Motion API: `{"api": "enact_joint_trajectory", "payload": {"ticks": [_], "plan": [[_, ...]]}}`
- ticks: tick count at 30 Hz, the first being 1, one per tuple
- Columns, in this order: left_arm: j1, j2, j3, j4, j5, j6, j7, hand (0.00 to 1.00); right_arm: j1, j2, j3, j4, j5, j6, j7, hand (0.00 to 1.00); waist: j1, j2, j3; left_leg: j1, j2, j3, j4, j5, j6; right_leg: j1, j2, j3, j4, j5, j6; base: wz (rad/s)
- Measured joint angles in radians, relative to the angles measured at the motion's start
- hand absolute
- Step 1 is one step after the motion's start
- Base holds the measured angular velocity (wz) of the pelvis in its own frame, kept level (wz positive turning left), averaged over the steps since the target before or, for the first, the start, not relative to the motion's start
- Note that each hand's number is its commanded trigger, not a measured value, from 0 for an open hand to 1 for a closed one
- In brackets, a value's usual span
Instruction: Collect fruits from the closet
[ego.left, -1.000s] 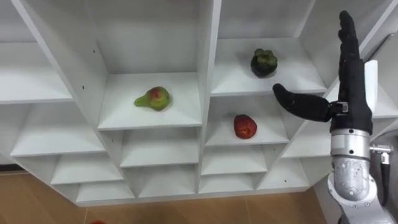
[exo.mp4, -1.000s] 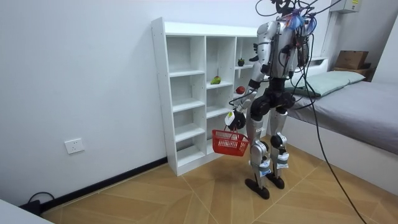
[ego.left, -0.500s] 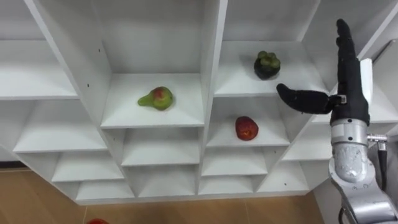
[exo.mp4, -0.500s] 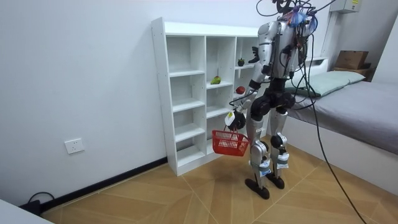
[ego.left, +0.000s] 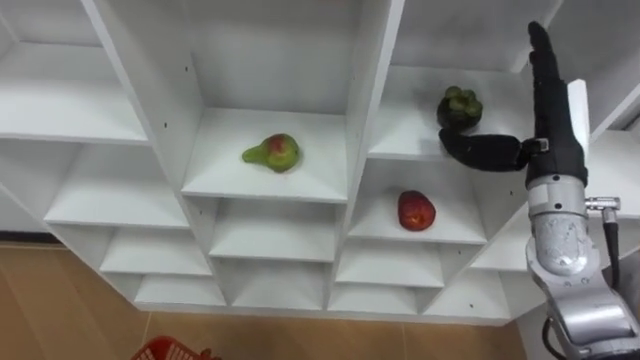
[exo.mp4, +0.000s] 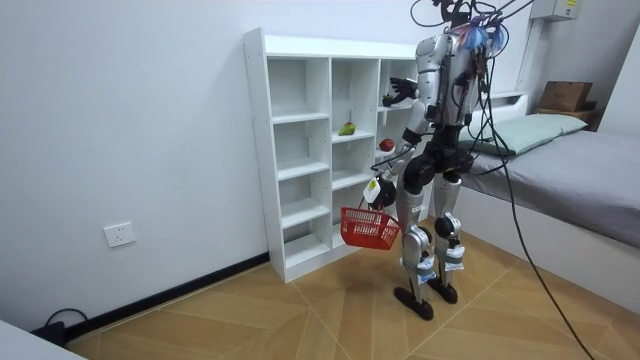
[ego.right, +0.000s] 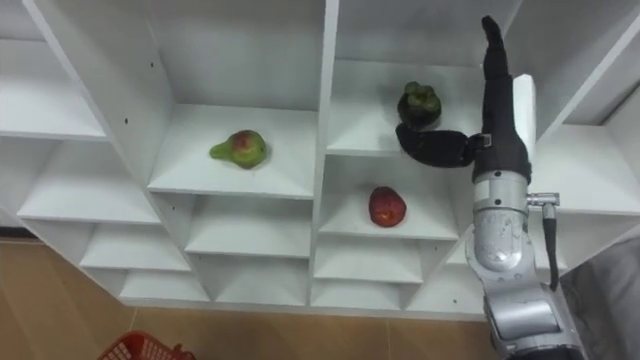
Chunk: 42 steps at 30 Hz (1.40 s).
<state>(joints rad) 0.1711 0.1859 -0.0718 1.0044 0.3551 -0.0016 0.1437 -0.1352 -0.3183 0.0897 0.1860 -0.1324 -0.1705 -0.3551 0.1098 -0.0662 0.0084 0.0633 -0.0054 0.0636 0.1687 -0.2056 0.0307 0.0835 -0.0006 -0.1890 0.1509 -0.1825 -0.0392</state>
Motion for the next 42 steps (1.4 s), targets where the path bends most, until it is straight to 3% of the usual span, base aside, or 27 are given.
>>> {"api": "enact_joint_trajectory", "payload": {"ticks": [18, 23, 30, 38, 42], "plan": [[0.010, -0.002, 0.000, -0.023, 0.010, 0.002, 0.001, 1.00, -0.038, 0.000, 0.001, 0.001, -0.034, 0.001, 0.010, 0.00, 0.007, -0.005, 0.0039, -0.019, -0.003, -0.018, 0.014, 0.000, 0.000, 0.000, -0.002, -0.011, 0.002, 0.000, 0.000, 0.02], [0.013, -0.002, 0.000, -0.024, 0.010, 0.007, 0.005, 1.00, -0.042, 0.000, 0.001, 0.029, -0.011, 0.020, 0.010, 0.00, 0.007, -0.006, 0.0034, -0.020, -0.005, -0.027, 0.014, 0.000, 0.000, 0.000, -0.003, -0.016, 0.002, 0.000, 0.000, 0.04], [0.021, -0.003, 0.001, -0.023, 0.011, 0.028, 0.005, 1.00, -0.152, 0.000, -0.001, 0.151, 0.010, 0.043, 0.010, 0.00, 0.006, -0.006, 0.0032, -0.016, -0.006, -0.028, 0.018, 0.000, 0.000, 0.002, -0.003, -0.014, 0.002, 0.000, 0.000, 0.00], [0.052, -0.003, 0.001, -0.023, 0.011, 0.042, 0.004, 1.00, -0.186, -0.002, -0.001, 0.190, 0.015, 0.043, 0.011, 0.00, -0.001, -0.008, 0.0035, -0.017, -0.008, -0.050, 0.027, 0.000, 0.000, 0.018, -0.007, -0.038, 0.001, 0.000, 0.000, 0.09], [0.058, -0.001, 0.001, -0.021, 0.011, 0.049, -0.006, 1.00, -0.219, -0.008, -0.002, 0.251, 0.091, 0.062, 0.034, 0.00, 0.004, -0.012, 0.0054, -0.019, -0.009, -0.061, 0.036, 0.000, 0.000, 0.020, -0.008, -0.042, 0.001, 0.000, 0.000, 0.07]]}}
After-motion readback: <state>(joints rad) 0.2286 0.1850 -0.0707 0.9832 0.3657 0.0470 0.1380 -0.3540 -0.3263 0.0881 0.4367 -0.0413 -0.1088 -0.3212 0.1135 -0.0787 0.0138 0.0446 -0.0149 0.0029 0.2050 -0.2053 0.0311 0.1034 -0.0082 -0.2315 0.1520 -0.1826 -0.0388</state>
